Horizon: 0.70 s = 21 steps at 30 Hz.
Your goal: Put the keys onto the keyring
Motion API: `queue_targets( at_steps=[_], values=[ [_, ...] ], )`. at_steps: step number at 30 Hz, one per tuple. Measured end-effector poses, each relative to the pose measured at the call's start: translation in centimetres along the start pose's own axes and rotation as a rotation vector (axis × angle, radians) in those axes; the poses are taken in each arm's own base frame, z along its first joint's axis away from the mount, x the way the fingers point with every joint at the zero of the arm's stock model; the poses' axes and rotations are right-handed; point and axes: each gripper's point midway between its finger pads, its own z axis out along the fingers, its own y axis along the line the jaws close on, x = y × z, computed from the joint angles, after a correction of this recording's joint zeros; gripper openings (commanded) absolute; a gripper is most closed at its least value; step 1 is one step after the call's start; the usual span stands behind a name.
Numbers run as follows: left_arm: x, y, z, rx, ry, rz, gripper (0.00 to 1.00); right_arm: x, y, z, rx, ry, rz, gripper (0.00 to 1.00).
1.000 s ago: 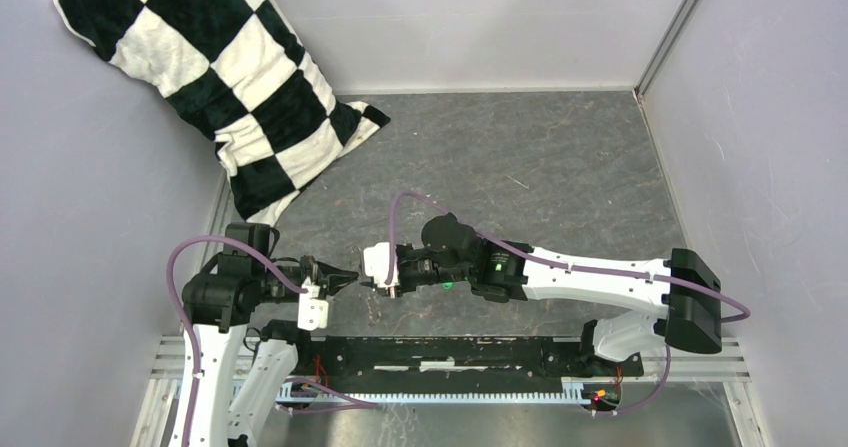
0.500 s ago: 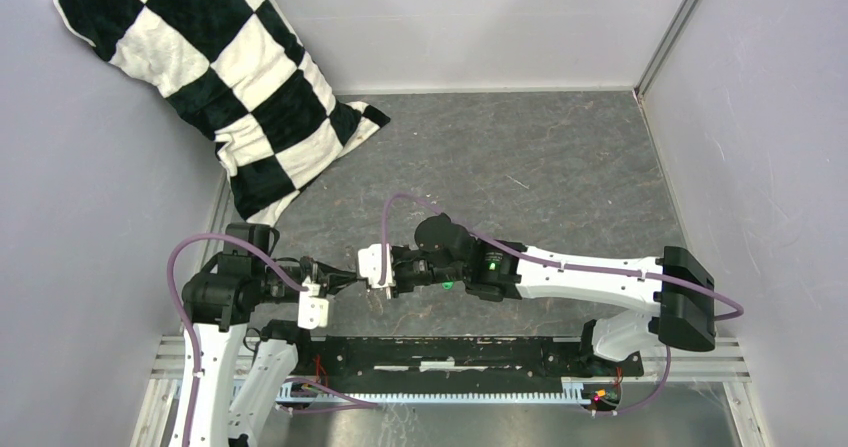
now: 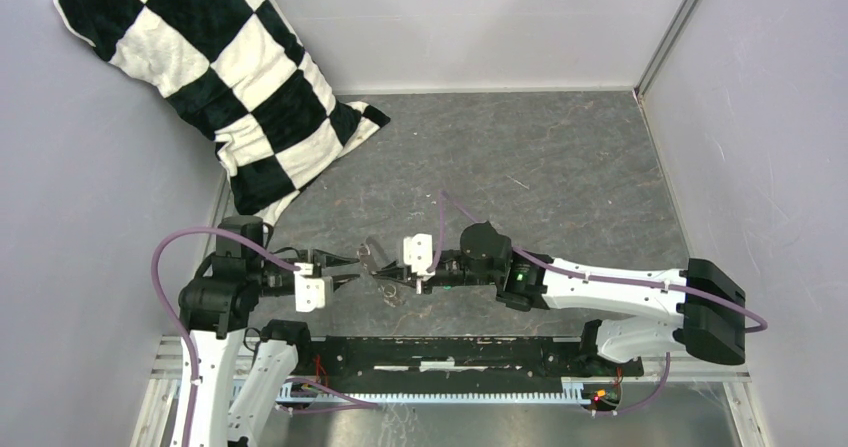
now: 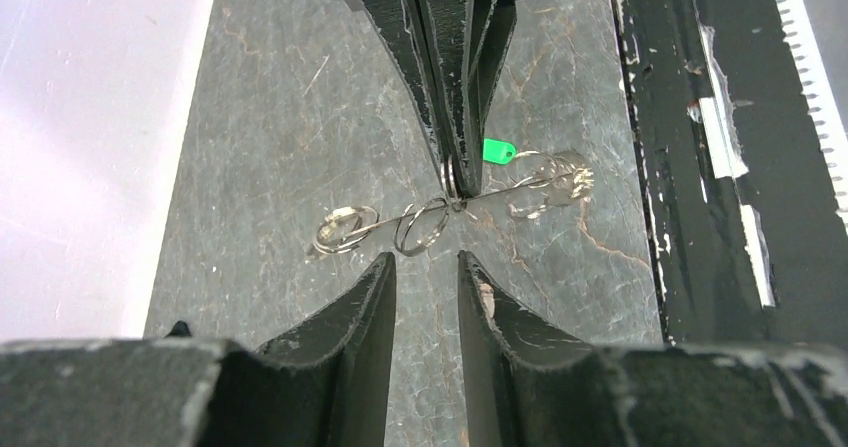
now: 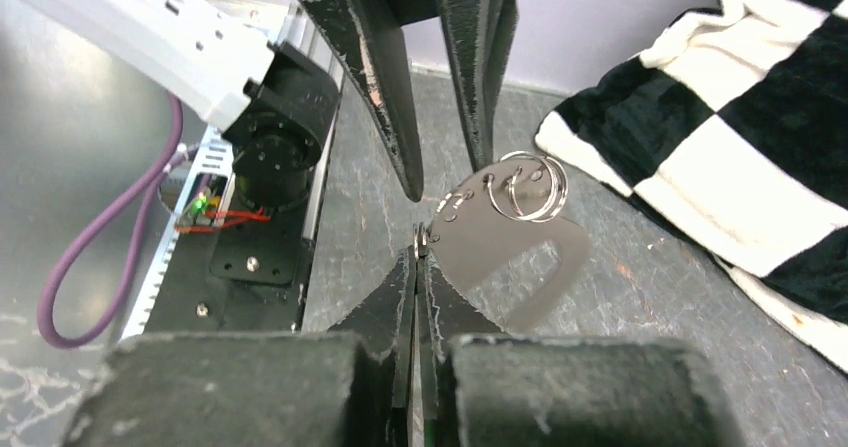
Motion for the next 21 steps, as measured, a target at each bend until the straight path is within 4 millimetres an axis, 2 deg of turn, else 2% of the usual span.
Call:
queue_targets(
  at_steps=[6,10,14,21],
  values=[
    [-1.3,0.5,-0.2,-0.018,-0.035,-0.048,0.32,-1.5,-0.5,-0.2,0.027,-0.11,0.064,0.01],
    [-2.6,0.8,-0.4,-0.026,-0.065,-0.061,0.32,-3.3,-0.5,-0.1,0.025,-0.191,0.09,0.01],
    [-3.0,0.8,-0.4,-0.026,-0.076,-0.075,0.31,-4.7,-0.6,0.0,0.021,-0.249,0.102,0.01],
    [-3.3,0.6,-0.6,-0.03,-0.082,-0.072,0.32,-5.1,-0.4,0.2,0.008,-0.27,0.116,0.01]
  ],
)
